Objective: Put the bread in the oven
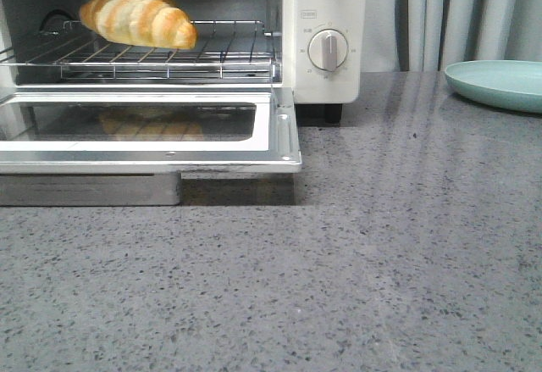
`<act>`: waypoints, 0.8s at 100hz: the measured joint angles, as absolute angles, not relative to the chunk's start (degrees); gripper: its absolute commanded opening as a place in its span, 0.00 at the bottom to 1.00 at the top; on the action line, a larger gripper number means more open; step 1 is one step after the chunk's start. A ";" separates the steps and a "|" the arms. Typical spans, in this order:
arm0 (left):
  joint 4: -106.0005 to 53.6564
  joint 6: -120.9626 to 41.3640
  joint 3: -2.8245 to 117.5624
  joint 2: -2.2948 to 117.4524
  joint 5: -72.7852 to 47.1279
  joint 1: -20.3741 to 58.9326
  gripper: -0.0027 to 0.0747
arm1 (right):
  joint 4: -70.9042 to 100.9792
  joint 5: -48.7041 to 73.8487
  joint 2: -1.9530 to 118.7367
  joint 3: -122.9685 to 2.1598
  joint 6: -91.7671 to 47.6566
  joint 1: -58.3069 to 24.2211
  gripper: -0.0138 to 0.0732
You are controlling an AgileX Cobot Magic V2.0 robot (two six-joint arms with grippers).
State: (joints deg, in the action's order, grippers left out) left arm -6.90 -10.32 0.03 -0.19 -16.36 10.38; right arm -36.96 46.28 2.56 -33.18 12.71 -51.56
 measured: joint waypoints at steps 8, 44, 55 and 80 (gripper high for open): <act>-6.79 -10.24 0.03 -0.19 -19.14 8.39 0.01 | -36.96 46.16 2.56 -33.18 12.71 -51.56 0.08; -6.70 -10.12 0.03 -0.19 -19.50 6.31 0.01 | -36.96 46.16 2.56 -33.18 12.71 -51.56 0.08; -6.70 -10.12 0.03 -0.19 -19.50 6.31 0.01 | -36.96 46.16 2.56 -33.18 12.71 -51.56 0.08; -6.70 -10.12 0.03 -0.19 -19.50 6.31 0.01 | -36.96 46.16 2.56 -33.18 12.71 -51.56 0.08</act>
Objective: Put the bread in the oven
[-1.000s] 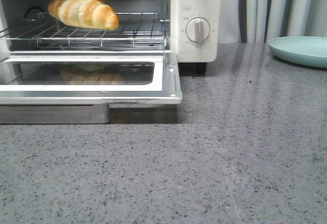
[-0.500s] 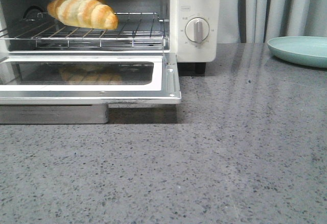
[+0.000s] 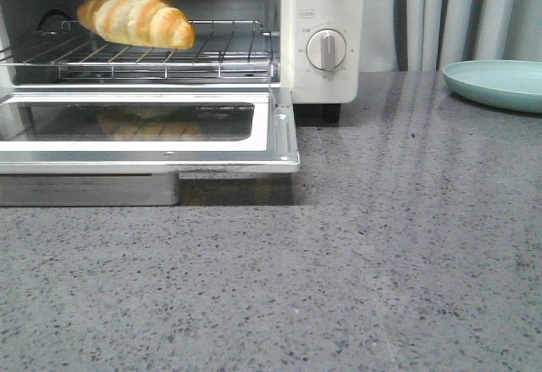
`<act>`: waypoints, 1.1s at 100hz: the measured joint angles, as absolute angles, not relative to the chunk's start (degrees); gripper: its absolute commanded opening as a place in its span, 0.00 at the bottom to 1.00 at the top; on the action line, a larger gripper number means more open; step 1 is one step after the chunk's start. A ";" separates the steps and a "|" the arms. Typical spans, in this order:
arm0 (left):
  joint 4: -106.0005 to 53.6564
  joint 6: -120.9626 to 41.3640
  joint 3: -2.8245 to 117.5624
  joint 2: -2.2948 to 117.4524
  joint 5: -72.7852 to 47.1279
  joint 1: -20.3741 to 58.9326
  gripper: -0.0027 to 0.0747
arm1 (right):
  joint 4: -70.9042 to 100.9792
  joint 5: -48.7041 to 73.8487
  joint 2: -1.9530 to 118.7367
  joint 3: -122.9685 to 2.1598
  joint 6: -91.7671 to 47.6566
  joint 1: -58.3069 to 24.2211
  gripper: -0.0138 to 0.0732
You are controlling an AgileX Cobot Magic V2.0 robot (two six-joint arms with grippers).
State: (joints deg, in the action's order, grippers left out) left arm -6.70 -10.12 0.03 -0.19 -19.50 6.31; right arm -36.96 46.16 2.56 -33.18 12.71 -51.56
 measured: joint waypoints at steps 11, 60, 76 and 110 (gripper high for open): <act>-6.70 -10.12 0.03 -0.19 -19.50 6.31 0.01 | -36.96 46.16 2.56 -33.18 12.71 -51.56 0.08; -6.70 -10.12 0.03 -0.19 -19.50 6.31 0.01 | -37.33 48.23 2.56 -29.98 12.81 -51.56 0.08; -6.70 -10.12 0.03 -0.19 -19.50 6.31 0.01 | -37.53 44.35 2.56 -23.81 12.81 -49.39 0.08; -6.70 -10.12 0.03 -0.19 -19.50 6.31 0.01 | -23.37 4.63 2.56 -4.85 12.81 -28.07 0.08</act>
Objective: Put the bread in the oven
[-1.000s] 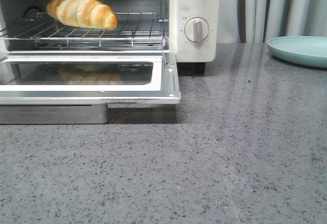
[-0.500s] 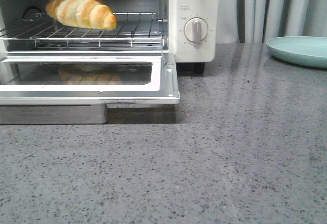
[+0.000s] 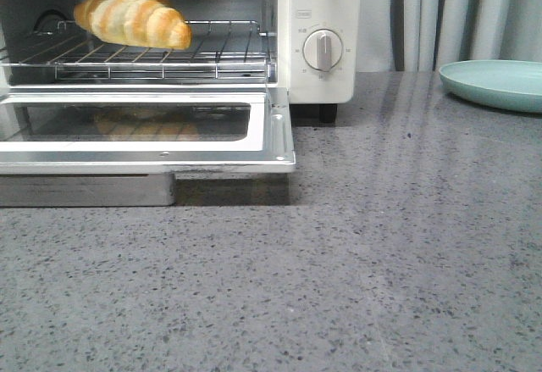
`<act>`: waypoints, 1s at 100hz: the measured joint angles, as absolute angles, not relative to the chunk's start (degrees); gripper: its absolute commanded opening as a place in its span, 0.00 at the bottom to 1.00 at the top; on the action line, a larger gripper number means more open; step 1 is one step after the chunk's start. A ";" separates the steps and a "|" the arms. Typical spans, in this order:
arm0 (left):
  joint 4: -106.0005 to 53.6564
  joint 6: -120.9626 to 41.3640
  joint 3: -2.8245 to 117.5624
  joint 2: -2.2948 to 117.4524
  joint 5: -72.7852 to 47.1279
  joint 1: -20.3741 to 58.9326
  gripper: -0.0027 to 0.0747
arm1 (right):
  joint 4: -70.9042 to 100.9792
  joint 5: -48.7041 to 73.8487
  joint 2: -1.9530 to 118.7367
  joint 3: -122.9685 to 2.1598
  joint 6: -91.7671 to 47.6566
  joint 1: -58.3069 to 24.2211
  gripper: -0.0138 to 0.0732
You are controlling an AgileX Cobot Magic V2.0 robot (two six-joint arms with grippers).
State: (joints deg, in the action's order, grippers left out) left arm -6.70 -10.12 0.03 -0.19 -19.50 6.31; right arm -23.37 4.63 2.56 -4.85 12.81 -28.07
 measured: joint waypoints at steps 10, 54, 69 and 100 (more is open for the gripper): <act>-6.70 -10.12 0.03 -0.19 -19.50 6.31 0.01 | -20.31 3.52 2.56 -0.73 12.81 -22.81 0.08; -6.70 -10.12 0.03 -0.19 -19.50 6.31 0.01 | -12.19 18.80 -0.38 0.65 12.81 -12.27 0.08; -6.70 -10.12 0.03 -0.19 -19.50 6.31 0.01 | -12.06 19.09 -0.38 0.65 12.60 -12.18 0.08; -6.70 -10.12 0.03 -0.19 -19.50 6.31 0.01 | -12.06 19.09 -0.38 0.65 12.60 -12.18 0.08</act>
